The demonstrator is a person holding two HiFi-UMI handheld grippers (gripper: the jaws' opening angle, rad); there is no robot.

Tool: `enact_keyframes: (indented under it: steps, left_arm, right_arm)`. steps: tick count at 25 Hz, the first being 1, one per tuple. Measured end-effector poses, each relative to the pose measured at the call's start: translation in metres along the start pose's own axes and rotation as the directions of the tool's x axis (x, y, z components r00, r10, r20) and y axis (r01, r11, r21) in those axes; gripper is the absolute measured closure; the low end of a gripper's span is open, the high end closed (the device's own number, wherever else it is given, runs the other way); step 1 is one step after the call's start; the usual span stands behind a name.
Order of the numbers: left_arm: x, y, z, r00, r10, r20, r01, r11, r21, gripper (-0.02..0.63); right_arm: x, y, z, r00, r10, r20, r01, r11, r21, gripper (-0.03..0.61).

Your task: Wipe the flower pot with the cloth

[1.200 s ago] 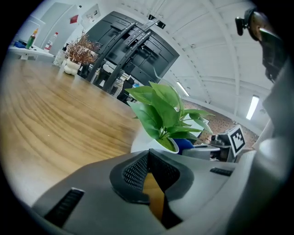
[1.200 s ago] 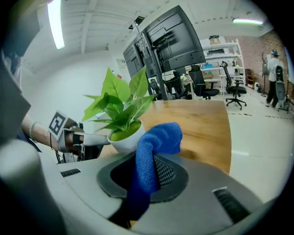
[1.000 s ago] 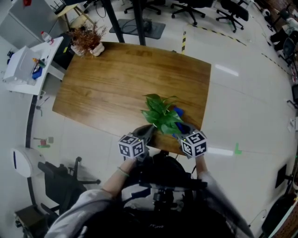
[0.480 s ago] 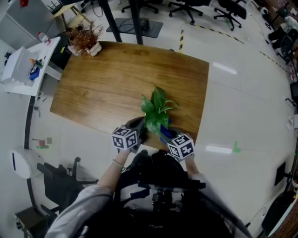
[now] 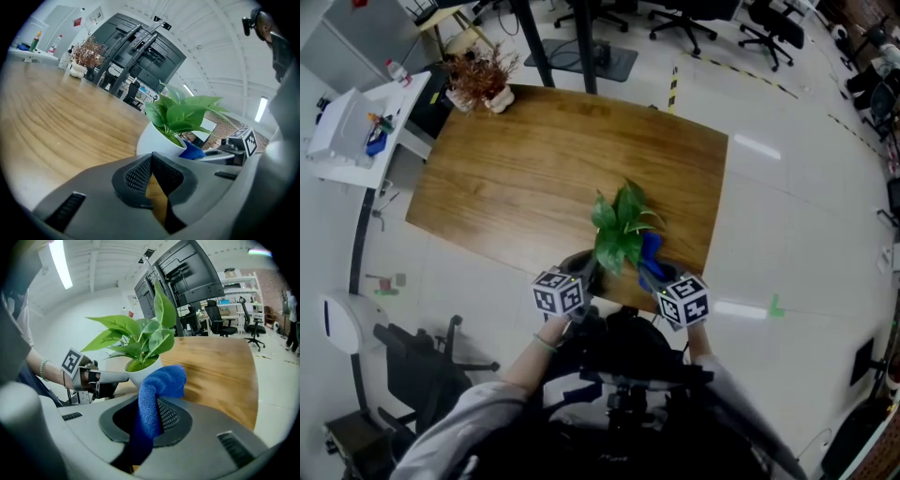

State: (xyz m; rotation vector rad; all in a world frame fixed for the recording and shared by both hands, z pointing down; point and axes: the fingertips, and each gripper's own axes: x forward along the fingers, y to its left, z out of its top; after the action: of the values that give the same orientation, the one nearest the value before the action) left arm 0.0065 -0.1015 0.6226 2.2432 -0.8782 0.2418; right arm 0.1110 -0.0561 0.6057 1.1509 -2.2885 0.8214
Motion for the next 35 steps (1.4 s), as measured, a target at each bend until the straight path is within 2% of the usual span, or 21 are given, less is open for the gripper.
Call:
enact_keyframes:
  steps: [3,7,15,27,30,35]
  left_arm:
    - [-0.001,-0.002,-0.005,1.000,-0.003,-0.006,0.003,1.000,-0.005,0.606]
    - [0.000,-0.004,0.000,1.000,-0.003,0.012,0.003,1.000,-0.009,0.606]
    - [-0.004,0.001,0.007,0.999,0.013,0.037,-0.012,1.000,-0.027,0.606]
    - [0.000,0.044,0.040,0.998,0.031,0.055,-0.031,1.000,0.002,0.606]
    - [0.002,0.048,0.043,0.997,0.035,0.067,-0.034,0.999,-0.012,0.606]
    - [-0.002,0.045,0.036,0.997,0.047,0.067,-0.045,0.999,-0.021,0.606]
  right_arm:
    - [-0.001,-0.013,0.020,0.999,-0.028,0.032,0.030,0.998,-0.061,0.525]
    - [0.009,-0.011,0.034,0.999,0.018,0.045,-0.014,0.996,-0.093,0.525]
    - [0.023,0.009,0.016,0.998,0.056,0.013,-0.056,0.997,-0.046,0.525]
    - [0.060,0.044,-0.004,0.987,0.137,-0.089,-0.144,0.987,-0.072,0.525]
    - [0.066,0.047,-0.010,0.983,0.148,-0.108,-0.154,0.987,-0.052,0.525]
    - [0.052,0.037,-0.007,0.987,0.133,-0.088,-0.137,0.990,-0.038,0.525]
